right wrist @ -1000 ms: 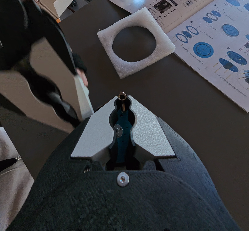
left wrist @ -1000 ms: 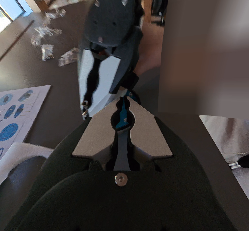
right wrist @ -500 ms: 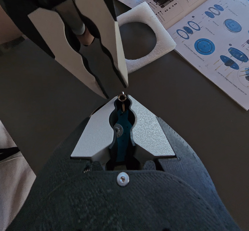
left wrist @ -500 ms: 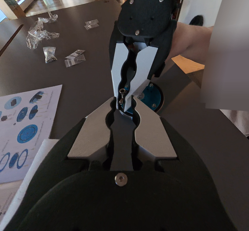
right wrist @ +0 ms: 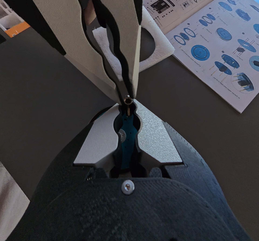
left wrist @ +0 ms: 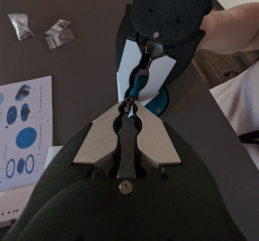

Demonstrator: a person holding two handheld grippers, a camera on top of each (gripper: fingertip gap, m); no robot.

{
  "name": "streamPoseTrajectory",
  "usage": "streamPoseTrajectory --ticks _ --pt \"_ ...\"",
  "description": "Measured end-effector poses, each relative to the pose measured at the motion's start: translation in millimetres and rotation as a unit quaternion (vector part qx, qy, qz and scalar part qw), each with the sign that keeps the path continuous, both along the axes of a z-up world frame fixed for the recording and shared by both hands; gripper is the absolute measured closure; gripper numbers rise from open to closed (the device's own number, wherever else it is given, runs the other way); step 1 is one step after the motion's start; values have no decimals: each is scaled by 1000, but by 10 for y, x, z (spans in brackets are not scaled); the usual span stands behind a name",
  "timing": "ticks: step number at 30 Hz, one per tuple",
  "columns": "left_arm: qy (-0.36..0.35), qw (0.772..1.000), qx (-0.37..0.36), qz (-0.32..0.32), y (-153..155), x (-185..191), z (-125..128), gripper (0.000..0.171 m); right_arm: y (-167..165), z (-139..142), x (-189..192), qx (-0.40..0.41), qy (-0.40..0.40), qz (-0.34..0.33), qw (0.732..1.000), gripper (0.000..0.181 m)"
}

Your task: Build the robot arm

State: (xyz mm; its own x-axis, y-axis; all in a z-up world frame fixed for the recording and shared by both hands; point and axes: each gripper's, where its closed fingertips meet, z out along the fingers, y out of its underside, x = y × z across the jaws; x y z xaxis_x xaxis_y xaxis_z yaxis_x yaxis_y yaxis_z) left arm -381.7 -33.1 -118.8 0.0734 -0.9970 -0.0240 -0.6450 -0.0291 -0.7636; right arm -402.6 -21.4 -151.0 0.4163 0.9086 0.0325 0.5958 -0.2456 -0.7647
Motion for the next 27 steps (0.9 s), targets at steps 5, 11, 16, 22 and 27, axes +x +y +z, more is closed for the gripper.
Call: streamPoseTrajectory --ticks 5,11,16,22,27 --pt "20 999 25 -6 -5 13 14 161 -6 5 -3 6 12 4 1000 173" --pt "26 998 47 -25 2 44 26 164 -4 1 -8 6 17 13 1000 174" --pt "44 997 54 -44 -2 36 23 164 -67 -2 4 -8 20 66 998 166" --pt "42 997 46 -50 -15 32 24 164 -177 259 214 -10 108 233 966 155" --pt "50 996 51 -44 -37 32 22 164 -91 353 373 -133 116 361 916 157"
